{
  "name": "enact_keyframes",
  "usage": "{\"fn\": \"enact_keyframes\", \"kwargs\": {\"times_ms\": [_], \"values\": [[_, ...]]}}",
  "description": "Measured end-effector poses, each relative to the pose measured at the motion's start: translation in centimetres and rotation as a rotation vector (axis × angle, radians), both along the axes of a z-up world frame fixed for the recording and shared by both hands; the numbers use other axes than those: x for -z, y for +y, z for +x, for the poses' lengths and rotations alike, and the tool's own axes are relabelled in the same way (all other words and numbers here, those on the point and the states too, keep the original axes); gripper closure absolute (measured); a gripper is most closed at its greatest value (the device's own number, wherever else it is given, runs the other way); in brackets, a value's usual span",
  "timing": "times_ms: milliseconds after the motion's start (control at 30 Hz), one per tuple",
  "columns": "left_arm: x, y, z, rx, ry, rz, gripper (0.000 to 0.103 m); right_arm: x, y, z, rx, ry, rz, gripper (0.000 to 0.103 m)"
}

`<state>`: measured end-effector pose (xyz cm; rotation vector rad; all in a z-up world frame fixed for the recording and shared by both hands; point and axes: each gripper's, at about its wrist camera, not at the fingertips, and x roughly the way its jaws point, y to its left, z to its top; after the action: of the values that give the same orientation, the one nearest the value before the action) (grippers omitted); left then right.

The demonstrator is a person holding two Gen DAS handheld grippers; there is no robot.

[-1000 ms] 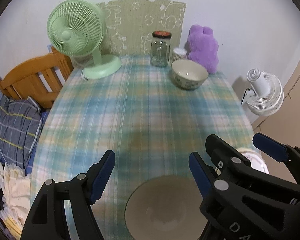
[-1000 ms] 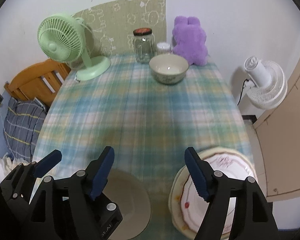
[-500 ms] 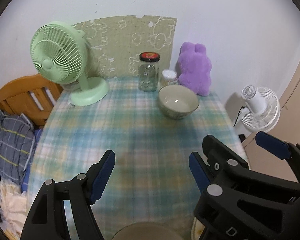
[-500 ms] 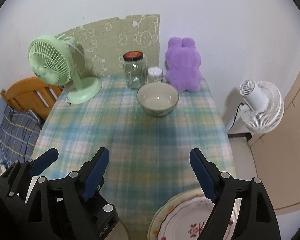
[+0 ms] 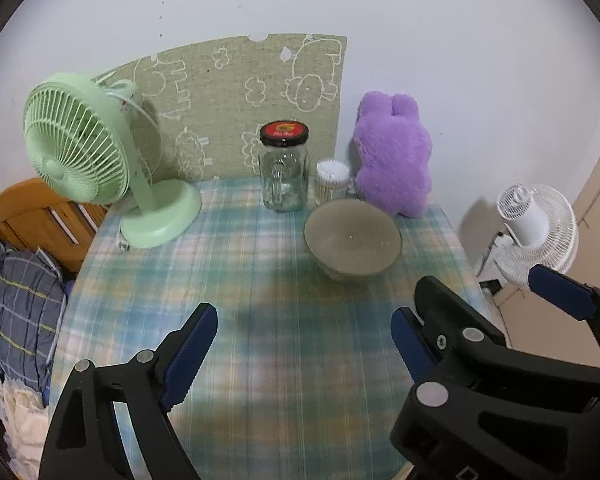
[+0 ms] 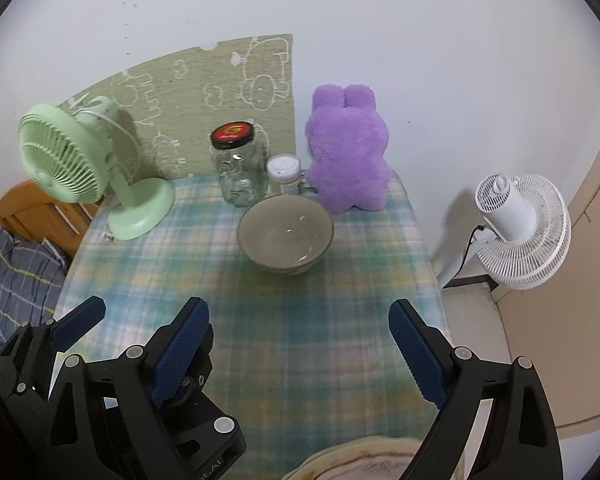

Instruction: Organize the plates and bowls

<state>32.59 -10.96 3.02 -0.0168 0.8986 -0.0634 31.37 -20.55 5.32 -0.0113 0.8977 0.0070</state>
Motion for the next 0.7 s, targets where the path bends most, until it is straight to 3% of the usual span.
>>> {"fn": "enact_keyframes", "kwargs": {"times_ms": [233, 400, 567, 700], "values": [[0.4, -1.2, 3.6, -0.006, -0.006, -0.012, 0.015, 0.6, -1.5, 3.7, 0.024, -0.009, -0.004, 0.010], [0.7, -2.2, 6.1, -0.062, -0.053, 0.026, 0.020, 0.8, -2.9, 6.1, 0.042, -0.066, 0.017, 0.010], [2.5, -2.3, 8.5, -0.068, -0.027, -0.008, 0.030, 2.1, -3.4, 8.9, 0.046, -0.062, 0.004, 0.010], [4.8, -2.7, 10.3, -0.075, -0.002, -0.009, 0.034, 4.1, -3.5, 11.0, 0.025, -0.066, -0.006, 0.017]]}}
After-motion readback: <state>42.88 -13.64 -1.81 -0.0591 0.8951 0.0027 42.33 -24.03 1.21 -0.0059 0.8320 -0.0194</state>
